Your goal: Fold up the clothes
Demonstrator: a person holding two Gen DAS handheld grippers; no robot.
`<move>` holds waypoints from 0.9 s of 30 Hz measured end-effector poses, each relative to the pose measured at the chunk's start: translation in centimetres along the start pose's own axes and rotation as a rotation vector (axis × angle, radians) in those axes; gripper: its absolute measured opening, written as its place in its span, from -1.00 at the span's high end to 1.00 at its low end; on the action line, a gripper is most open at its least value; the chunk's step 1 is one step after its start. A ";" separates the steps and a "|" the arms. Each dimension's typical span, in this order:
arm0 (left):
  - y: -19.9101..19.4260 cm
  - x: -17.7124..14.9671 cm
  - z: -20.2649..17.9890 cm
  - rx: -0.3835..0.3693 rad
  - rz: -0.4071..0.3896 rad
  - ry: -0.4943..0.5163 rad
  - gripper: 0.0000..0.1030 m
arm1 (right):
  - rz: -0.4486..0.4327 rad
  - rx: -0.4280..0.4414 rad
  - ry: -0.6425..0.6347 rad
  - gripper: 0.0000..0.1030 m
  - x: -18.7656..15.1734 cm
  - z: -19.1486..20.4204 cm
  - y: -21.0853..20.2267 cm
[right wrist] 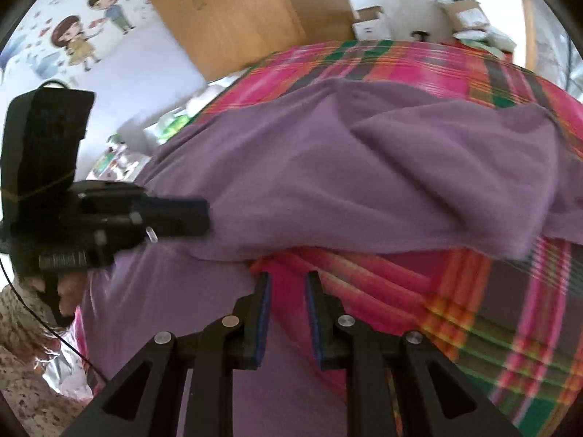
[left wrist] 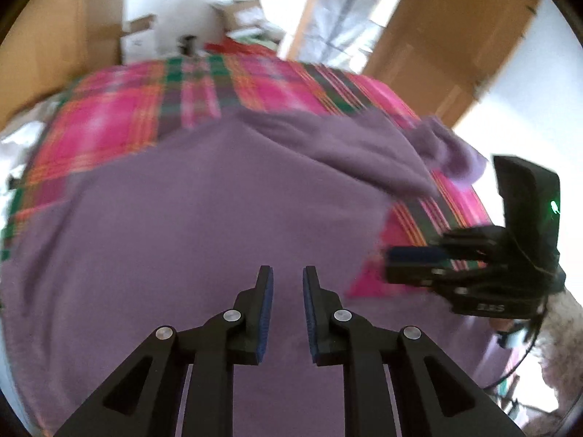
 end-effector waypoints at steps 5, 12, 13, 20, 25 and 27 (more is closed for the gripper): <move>2.2 -1.1 -1.8 -0.041 0.077 0.041 0.67 | -0.035 0.095 0.071 0.36 1.4 -0.4 0.9; 2.2 0.1 0.5 0.005 0.020 -0.060 0.67 | -0.130 0.204 0.284 0.26 2.4 -3.0 -0.3; 2.1 0.2 0.7 0.000 0.013 -0.077 0.67 | -0.132 0.234 0.327 0.26 2.4 -3.5 -0.3; 2.3 1.2 2.1 -0.003 -0.040 -0.162 0.67 | -0.135 0.197 0.363 0.26 2.6 -3.7 0.0; 2.3 2.2 4.5 -0.003 -0.082 -0.281 0.67 | -0.099 0.149 0.306 0.25 1.8 -2.5 -1.1; 2.2 2.1 4.9 -0.025 -0.089 -0.294 0.67 | -0.095 0.167 0.304 0.25 0.9 -2.0 -1.7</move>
Point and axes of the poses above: each gripper's, at about its wrist camera, not at the fingertips, and y roughly the way its jaws point, z to its left, x to its top, the point moved 3 cm from there along y, roughly the way its jaws point, and after that the axes turned 8 degrees about -x, right-handed, at the moved point
